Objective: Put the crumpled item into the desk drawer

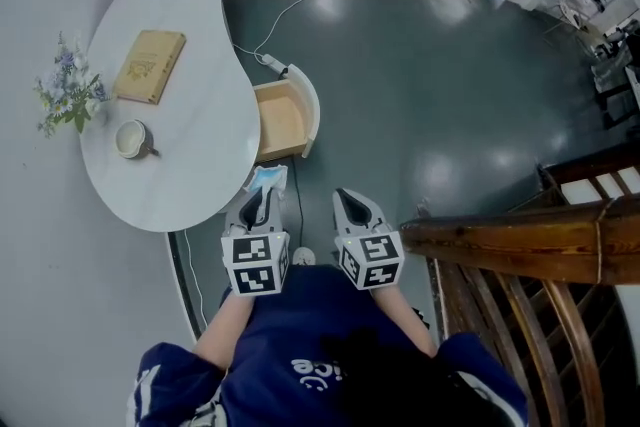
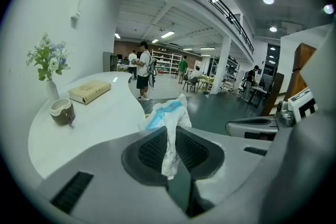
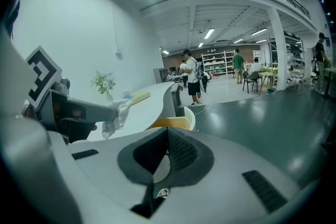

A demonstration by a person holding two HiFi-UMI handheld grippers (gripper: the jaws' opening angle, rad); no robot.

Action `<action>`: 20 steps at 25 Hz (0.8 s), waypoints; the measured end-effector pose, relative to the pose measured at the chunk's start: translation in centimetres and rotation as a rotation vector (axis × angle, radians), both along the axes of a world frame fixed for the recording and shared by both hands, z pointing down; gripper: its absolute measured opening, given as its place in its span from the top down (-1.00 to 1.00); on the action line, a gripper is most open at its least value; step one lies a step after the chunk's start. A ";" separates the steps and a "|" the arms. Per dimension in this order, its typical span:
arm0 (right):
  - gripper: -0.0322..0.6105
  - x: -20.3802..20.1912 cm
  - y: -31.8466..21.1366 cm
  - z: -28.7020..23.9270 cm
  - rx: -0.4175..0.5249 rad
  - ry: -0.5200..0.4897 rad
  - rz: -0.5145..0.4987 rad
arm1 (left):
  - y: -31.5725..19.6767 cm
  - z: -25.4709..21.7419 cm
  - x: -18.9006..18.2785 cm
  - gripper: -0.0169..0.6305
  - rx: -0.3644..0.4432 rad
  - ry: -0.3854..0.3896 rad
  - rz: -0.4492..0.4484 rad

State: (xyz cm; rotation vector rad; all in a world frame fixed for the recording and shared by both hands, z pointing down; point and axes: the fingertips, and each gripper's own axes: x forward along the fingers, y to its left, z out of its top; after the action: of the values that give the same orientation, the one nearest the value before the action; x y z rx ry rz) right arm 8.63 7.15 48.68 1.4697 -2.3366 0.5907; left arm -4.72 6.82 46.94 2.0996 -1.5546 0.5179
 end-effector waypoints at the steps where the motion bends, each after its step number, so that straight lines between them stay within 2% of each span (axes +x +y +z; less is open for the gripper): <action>1: 0.88 -0.1 -0.6 0.0 -0.002 0.003 0.006 | -0.6 0.1 0.0 0.80 -0.004 0.006 0.007; 16: 0.88 -3.6 -9.0 1.0 -0.047 0.057 0.064 | -10.5 0.3 -1.3 0.80 -0.021 0.076 0.107; 20: 0.88 -4.6 -10.7 0.8 -0.050 0.068 0.078 | -12.5 0.4 -2.2 0.80 -0.031 0.074 0.127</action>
State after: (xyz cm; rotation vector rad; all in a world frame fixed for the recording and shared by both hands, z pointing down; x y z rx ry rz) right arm 4.01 -3.50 49.53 1.5398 -2.2063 0.6052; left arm -6.96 -5.72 47.36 2.1780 -1.3704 0.4986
